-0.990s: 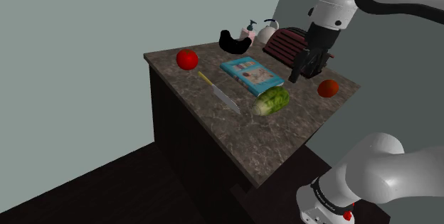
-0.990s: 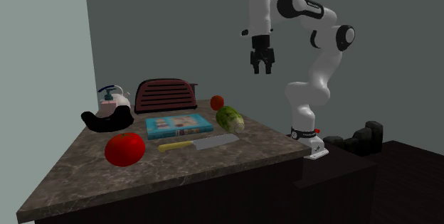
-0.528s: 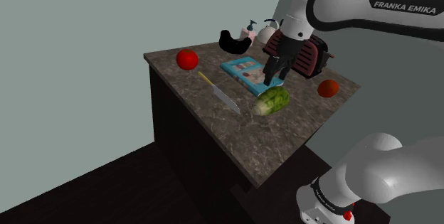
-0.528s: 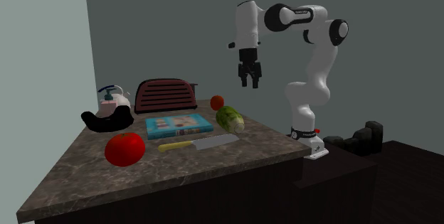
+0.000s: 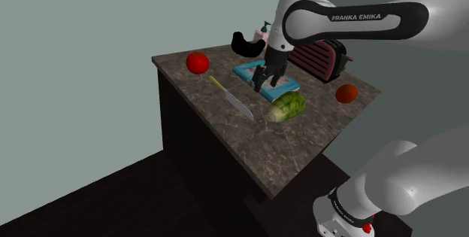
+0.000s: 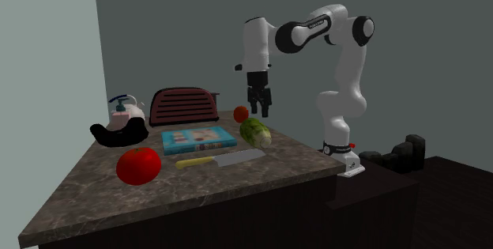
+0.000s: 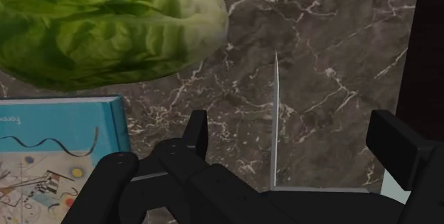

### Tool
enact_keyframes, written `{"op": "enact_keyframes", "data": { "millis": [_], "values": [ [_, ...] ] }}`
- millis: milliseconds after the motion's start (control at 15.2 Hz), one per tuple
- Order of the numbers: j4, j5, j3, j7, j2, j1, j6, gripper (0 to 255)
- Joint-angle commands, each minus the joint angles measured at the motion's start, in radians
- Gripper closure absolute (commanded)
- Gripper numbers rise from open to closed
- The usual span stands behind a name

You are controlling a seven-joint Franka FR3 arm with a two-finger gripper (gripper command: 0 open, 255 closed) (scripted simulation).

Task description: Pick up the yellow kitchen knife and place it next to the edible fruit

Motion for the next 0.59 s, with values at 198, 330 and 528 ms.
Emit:
{"op": "enact_keyframes", "data": {
  "millis": [198,330,528],
  "values": [
    [0.085,-0.016,0.009,0.010,0.190,0.000,0.111,0],
    [0.129,-0.024,0.011,0.015,0.265,0.001,0.144,0],
    [0.204,-0.037,0.013,0.022,0.378,0.003,0.184,0]
  ]
}}
